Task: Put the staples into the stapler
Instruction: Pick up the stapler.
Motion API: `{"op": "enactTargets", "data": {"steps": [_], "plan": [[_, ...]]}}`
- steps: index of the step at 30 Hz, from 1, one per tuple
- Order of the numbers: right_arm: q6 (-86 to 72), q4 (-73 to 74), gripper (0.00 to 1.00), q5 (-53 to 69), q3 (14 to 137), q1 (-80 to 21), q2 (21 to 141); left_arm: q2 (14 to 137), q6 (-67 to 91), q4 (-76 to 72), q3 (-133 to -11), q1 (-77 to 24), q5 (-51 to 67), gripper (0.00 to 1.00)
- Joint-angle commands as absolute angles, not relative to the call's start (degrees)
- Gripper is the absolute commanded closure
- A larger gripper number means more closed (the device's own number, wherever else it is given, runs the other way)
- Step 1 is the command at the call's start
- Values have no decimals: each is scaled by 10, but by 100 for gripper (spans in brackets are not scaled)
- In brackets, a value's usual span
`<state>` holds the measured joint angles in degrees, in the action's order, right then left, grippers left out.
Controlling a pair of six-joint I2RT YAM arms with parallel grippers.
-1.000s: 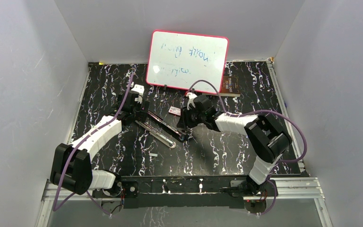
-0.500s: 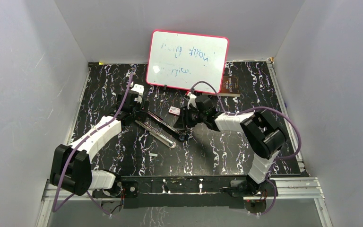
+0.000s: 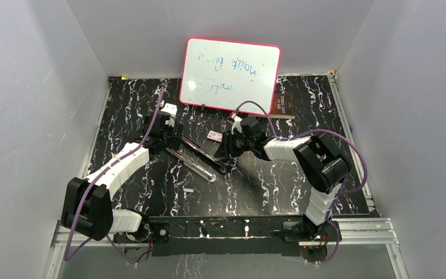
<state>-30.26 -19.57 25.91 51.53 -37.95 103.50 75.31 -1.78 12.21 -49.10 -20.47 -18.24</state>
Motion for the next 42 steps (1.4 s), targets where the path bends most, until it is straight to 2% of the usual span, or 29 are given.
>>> {"op": "enactTargets", "data": {"steps": [1,16,33,42], "plan": [[-310,-218,50,277,513,-376,1044,732,-23,121,-484,-207,-188,8],[-311,-223,57,299,516,-376,1056,731,-23,120,-484,-207,-188,8],[-308,-218,60,302,519,-377,1060,730,-24,120,-483,-207,-188,8],[-306,-217,74,302,519,-377,1058,730,-25,120,-483,-208,-188,7]]}}
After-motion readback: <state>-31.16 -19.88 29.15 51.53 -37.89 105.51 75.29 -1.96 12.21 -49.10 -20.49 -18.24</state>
